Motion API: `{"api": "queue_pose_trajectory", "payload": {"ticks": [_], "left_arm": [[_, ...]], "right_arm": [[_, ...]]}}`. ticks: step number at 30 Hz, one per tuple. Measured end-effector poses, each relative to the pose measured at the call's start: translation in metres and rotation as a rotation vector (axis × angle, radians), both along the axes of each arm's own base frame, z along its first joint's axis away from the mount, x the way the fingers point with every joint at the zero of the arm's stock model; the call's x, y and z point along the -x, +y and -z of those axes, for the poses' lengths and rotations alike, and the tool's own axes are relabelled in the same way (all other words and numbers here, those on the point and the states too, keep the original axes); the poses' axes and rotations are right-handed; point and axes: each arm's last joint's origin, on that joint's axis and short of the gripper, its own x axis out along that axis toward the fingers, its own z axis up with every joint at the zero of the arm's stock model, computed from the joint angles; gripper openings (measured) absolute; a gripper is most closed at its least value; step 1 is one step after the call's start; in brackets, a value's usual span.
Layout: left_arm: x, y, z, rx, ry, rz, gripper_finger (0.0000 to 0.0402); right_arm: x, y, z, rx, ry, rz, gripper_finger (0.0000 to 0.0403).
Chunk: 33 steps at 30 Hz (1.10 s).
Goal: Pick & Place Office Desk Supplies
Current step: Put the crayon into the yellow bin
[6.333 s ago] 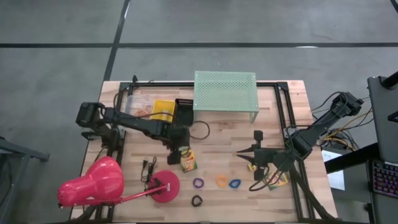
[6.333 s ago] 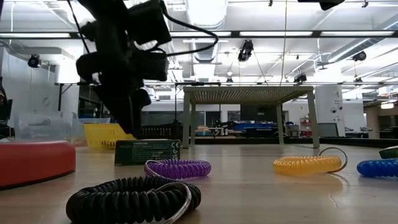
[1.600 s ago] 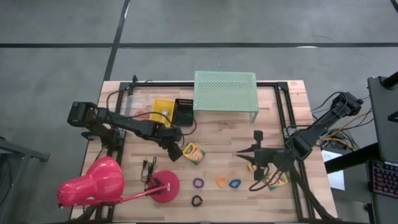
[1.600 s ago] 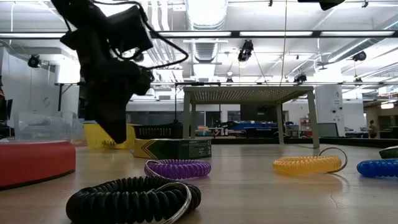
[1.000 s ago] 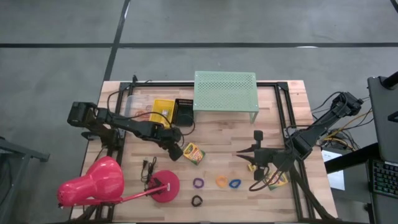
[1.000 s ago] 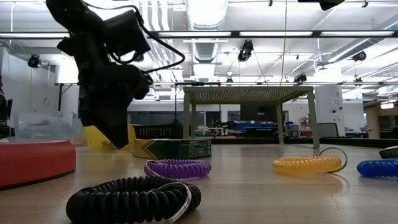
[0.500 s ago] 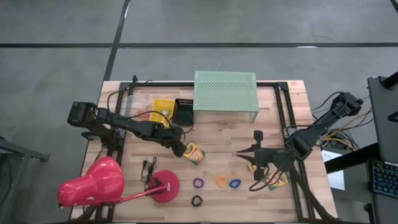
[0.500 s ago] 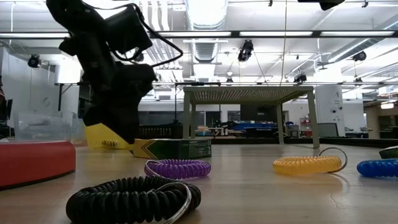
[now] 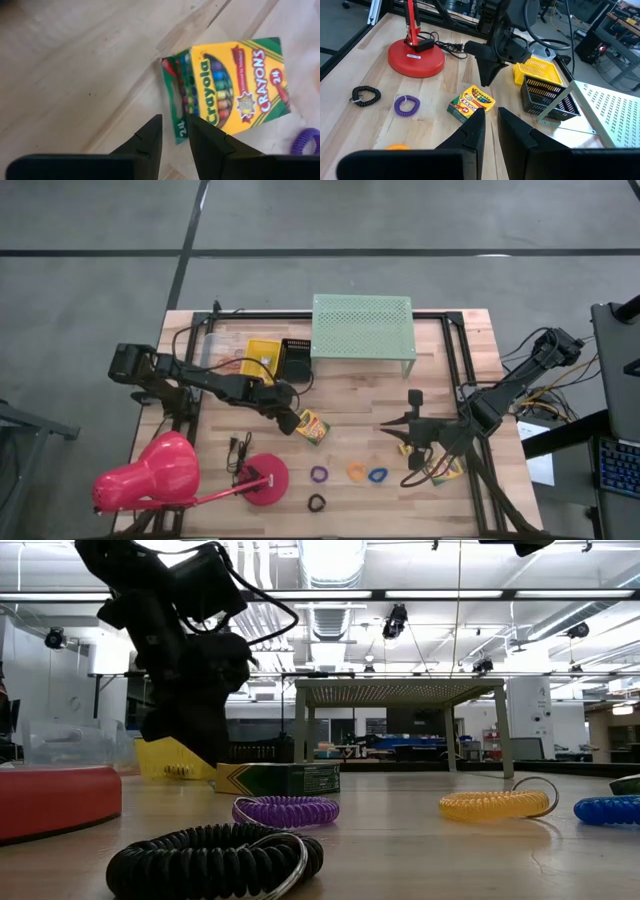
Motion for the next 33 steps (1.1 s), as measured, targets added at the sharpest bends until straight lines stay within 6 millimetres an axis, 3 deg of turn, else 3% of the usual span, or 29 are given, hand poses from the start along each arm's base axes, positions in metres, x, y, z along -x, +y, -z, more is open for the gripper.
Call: {"api": "queue_pose_trajectory", "payload": {"ticks": [12, 19, 25, 33], "left_arm": [[0.007, -0.001, -0.006, 0.034, 0.028, 0.032, 0.0099], [0.011, 0.0, -0.033, -0.239, -0.108, 0.145, 0.0099], [0.008, -0.007, -0.038, -0.27, -0.175, 0.195, 0.0101], [0.005, -0.013, -0.045, -0.232, -0.262, 0.232, 0.018]], "right_arm": [[0.0, 0.0, 0.0, 0.0, 0.0, 0.0, 0.0047], [0.0, 0.0, 0.0, 0.0, 0.0, 0.0, 0.0047], [0.0, 0.0, 0.0, 0.0, 0.0, 0.0, 0.0047], [0.0, 0.0, 0.0, 0.0, 0.0, 0.0, 0.0047]]}}
